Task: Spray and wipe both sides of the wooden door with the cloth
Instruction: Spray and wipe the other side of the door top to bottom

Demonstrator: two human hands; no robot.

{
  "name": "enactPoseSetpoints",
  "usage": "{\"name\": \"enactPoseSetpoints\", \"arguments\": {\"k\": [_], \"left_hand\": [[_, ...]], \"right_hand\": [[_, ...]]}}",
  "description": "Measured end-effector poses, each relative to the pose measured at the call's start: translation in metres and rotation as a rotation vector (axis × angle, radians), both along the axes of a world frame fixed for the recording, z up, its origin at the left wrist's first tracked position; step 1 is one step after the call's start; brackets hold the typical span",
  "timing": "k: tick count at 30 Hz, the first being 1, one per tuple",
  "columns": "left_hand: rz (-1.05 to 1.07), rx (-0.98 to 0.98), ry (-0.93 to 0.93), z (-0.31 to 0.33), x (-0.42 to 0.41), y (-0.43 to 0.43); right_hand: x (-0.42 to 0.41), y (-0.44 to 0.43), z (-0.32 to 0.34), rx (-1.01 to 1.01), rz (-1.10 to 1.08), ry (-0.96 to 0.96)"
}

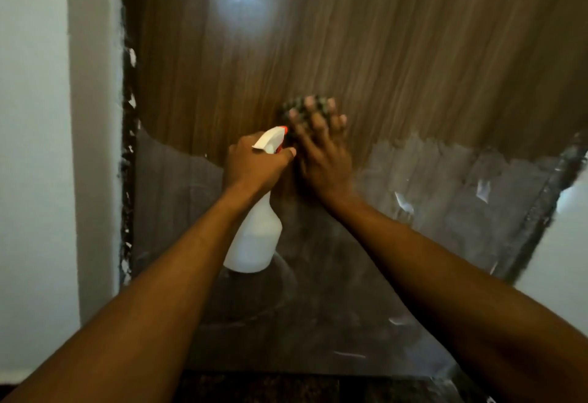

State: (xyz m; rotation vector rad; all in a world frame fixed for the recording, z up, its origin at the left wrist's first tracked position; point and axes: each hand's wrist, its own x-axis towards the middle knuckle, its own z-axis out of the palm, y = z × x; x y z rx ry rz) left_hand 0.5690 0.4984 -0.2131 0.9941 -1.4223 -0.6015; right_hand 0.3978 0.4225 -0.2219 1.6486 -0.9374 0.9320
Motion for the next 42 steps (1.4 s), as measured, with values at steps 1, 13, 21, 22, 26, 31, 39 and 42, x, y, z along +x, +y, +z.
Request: {"name": "enactPoseSetpoints", "arguments": {"k": [1, 13, 21, 22, 26, 31, 39, 42], "left_hand": [[-0.005, -0.013, -0.006, 0.0, -0.004, 0.0], [-0.074, 0.004, -0.095, -0.014, -0.061, -0.01], [-0.107, -0.068, -0.094, -0.016, -0.09, -0.008], [-0.115, -0.067, -0.089, -0.016, -0.094, -0.006], [-0.129, -0.069, -0.084, -0.014, -0.103, 0.001], [-0.105, -0.08, -0.102, -0.013, -0.105, 0.004], [-0.138, -0.108, -0.13, -0.016, -0.137, 0.014], [-0.127, -0.107, -0.126, -0.015, -0.147, 0.023]], "right_hand": [[-0.009, 0.003, -0.013, 0.037, 0.037, 0.109], [-0.076, 0.029, 0.018, 0.103, -0.209, -0.585], [-0.118, 0.044, -0.067, 0.204, -0.184, -0.079], [-0.13, 0.05, -0.074, 0.217, -0.227, -0.129], [-0.156, 0.062, -0.036, 0.303, -0.356, -0.568], [-0.119, 0.046, 0.014, 0.233, -0.303, -0.598], [-0.156, 0.058, -0.092, 0.255, -0.252, -0.348], [-0.172, 0.061, -0.068, 0.262, -0.274, -0.585]]}}
